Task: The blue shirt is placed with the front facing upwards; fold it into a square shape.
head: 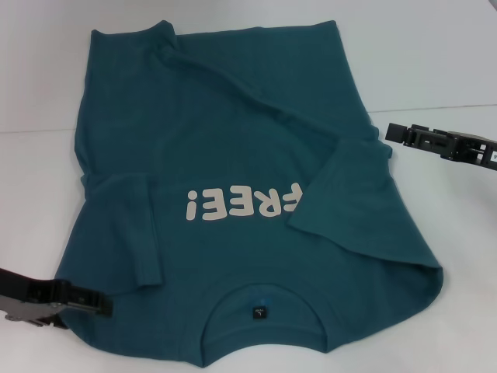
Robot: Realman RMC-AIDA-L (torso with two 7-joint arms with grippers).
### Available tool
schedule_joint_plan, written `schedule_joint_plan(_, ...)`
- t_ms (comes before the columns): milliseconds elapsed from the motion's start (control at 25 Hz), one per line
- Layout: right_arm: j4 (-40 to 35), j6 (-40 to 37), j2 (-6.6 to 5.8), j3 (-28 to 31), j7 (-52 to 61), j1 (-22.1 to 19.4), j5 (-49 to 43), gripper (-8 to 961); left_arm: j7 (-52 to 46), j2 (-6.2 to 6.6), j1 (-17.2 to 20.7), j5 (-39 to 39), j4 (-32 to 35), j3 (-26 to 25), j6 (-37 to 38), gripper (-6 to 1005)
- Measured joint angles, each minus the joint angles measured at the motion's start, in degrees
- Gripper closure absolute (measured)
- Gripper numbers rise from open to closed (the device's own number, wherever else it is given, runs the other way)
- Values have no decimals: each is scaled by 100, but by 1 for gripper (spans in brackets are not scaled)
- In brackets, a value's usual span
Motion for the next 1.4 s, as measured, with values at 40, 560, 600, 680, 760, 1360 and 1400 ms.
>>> schedule_joint_plan(40,1,0,0,1,0,0,0,47,-2,0,0,4,1,0,-7,92)
schedule_joint_plan(560,1,-15,0,2,0,16,0,48,24,4,29,-3,107,-21,-43,234)
schedule_joint_plan(600,1,-11,0,2,0,18,0,48,24,3,30,11,104,-12,-62,265)
schedule_joint_plan(680,1,1,-1,2,0,18,0,48,11,-1,30,29,92,-6,-86,328)
schedule_joint_plan(760,1,4,-2,2,0,18,0,48,4,-2,28,37,90,-5,-91,385)
schedule_joint_plan(1360,1,2,-10,1,0,5,0,47,-15,-22,32,58,75,88,-166,938)
schedule_joint_plan(1400,2,2,-12,2,0,-7,-6,47,-15,-20,38,58,85,78,-167,972)
